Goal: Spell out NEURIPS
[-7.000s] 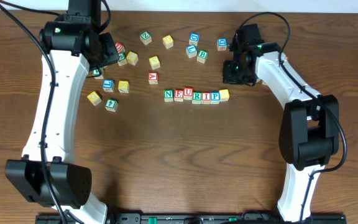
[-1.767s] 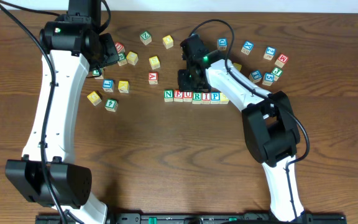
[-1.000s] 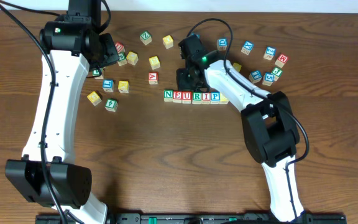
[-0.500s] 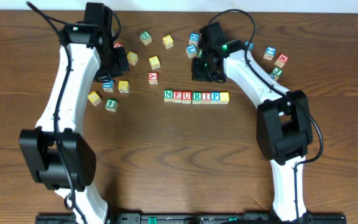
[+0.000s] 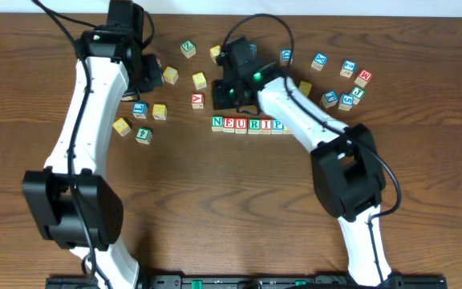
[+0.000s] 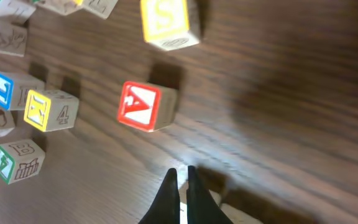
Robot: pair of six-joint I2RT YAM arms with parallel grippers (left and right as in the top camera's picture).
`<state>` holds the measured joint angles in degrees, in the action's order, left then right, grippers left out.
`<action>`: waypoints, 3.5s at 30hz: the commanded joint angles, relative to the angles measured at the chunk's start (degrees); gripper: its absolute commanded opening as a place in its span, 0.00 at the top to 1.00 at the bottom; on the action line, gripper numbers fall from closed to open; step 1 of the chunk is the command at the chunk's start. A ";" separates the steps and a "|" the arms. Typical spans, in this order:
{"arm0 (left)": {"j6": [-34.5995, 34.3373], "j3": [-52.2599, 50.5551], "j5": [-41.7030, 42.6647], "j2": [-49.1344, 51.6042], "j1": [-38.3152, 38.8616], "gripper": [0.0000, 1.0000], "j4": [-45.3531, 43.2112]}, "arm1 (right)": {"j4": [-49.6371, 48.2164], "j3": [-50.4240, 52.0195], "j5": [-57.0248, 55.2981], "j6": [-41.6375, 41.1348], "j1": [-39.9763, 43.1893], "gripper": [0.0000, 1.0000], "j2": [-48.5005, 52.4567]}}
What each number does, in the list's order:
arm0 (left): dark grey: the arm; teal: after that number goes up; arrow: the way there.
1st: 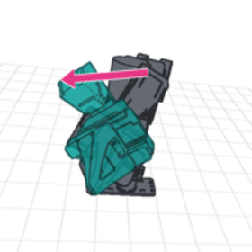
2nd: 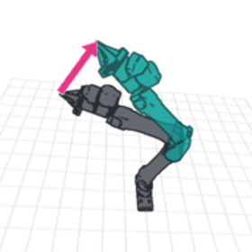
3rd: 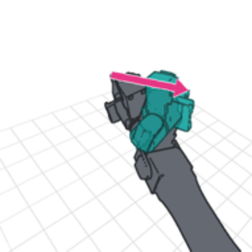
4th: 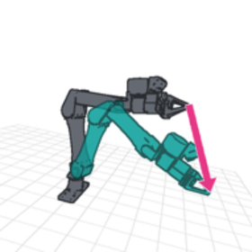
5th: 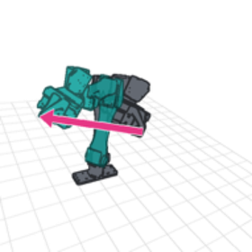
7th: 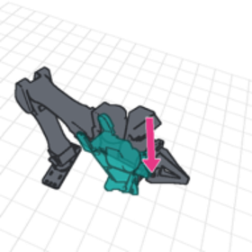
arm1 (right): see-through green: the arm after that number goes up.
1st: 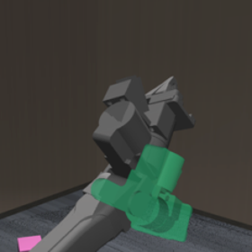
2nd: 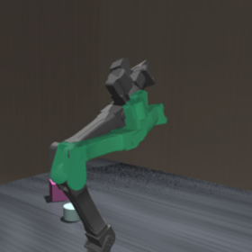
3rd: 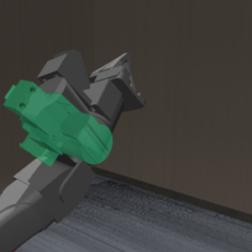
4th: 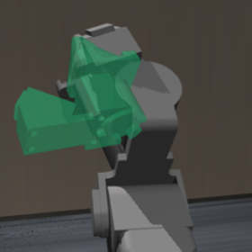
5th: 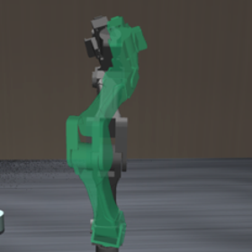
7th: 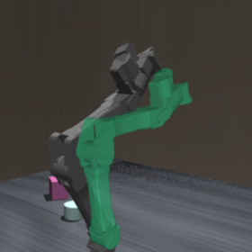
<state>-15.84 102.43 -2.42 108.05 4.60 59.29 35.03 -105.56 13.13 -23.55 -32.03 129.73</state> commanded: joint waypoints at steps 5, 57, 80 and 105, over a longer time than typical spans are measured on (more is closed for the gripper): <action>-9.27 -0.31 -10.86 -1.70 -0.11 0.92 0.24 | -0.33 -0.87 -7.43 -1.31 -2.82 0.99 1.79; -9.79 -0.31 -11.85 -1.68 -0.09 0.92 1.49 | 4.15 -0.83 -9.22 -2.60 -4.28 0.99 3.69; -8.74 -10.08 3.56 -1.53 0.46 0.93 0.68 | 22.51 -0.92 -5.07 3.50 11.63 0.99 -7.67; -3.23 -21.55 13.46 -0.02 3.63 0.93 -14.47 | 22.80 13.77 -4.39 8.76 22.21 0.99 -7.67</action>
<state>-19.81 81.65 9.74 107.20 8.27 45.30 59.75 -94.08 9.15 -15.57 -9.72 122.02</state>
